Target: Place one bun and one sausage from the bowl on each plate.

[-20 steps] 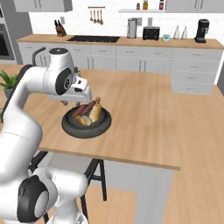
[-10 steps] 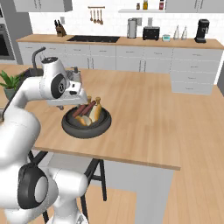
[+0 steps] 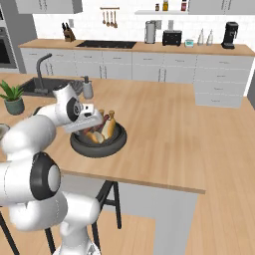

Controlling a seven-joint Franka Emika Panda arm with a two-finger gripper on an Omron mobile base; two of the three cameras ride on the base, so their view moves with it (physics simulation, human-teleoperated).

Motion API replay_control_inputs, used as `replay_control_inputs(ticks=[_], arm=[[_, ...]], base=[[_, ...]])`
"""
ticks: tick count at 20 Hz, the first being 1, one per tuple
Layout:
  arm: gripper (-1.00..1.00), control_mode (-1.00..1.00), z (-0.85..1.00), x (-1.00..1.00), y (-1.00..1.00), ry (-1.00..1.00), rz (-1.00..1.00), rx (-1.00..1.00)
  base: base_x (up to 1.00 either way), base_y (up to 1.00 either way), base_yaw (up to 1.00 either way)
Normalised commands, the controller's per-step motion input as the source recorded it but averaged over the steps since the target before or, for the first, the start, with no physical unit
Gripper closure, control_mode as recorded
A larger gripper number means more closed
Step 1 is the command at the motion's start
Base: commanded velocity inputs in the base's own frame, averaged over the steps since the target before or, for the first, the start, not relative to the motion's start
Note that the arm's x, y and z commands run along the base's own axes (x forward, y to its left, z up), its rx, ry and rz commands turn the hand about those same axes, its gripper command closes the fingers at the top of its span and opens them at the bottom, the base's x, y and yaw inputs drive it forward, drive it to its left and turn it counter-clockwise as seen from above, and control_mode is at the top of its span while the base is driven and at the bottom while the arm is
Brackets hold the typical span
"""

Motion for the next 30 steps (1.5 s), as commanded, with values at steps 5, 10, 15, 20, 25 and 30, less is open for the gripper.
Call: replay_control_inputs(ticks=[5,10,15,20,25,30], arm=[[-1.00,-1.00,-0.45,0.65,0.00,0.00,0.12,-0.08],[-1.00,-1.00,-0.25,0.33,0.00,0.05,0.17,-0.04],[-1.00,-1.00,-0.27,0.00,-0.01,0.07,0.14,-0.03],[-1.00,-1.00,-0.20,0.12,-0.11,0.00,0.10,-0.05],[-1.00,-1.00,-0.43,0.01,-0.16,0.09,0.02,-0.04],[1.00,-1.00,-0.16,-0.17,0.00,0.09,0.00,0.00]], base=[[0.00,0.00,0.00],[0.00,0.00,0.00],[0.00,0.00,0.00],[0.00,0.00,0.00],[0.00,0.00,0.00],[0.00,0.00,0.00]])
